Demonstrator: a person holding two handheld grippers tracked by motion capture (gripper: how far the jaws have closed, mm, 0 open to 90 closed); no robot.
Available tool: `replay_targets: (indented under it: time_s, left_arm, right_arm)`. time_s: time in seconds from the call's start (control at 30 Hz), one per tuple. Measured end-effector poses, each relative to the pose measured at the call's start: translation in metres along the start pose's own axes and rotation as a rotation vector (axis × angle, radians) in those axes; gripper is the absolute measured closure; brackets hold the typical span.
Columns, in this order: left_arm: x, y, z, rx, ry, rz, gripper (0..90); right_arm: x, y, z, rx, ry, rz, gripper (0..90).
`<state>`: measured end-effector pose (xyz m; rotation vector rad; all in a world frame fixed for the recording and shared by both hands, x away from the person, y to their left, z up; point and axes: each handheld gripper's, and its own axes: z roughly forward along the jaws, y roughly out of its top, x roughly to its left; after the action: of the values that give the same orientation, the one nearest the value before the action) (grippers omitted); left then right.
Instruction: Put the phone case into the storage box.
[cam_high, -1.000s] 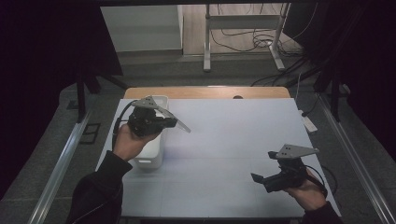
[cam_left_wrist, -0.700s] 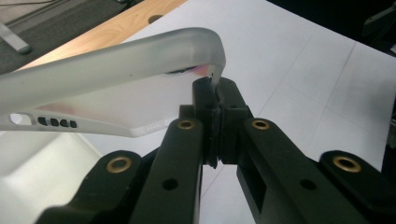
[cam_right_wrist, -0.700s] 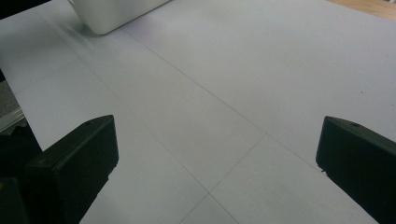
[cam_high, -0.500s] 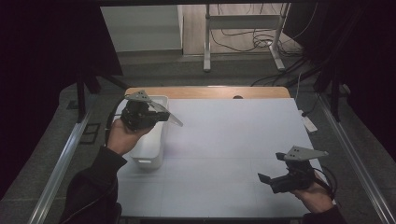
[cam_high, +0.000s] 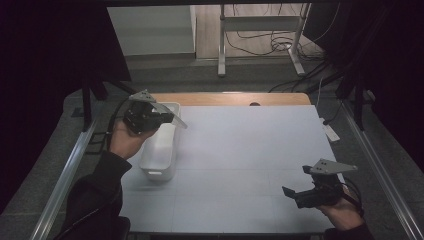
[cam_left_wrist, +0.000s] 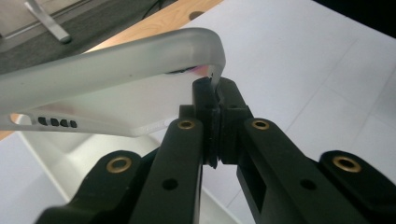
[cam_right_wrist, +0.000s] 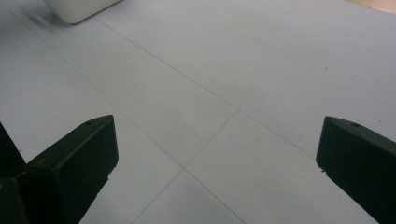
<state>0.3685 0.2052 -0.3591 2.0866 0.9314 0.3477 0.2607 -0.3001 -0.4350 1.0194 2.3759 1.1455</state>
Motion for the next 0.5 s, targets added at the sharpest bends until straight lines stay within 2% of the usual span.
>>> replay_targets:
  time_s: [0.5]
  left_arm:
    - [0.019, 0.004, 0.001, 0.032, 0.076, -0.03, 88.3]
  right_arm:
    - [-0.007, -0.014, -0.011, 0.011, -0.057, 0.018, 0.0]
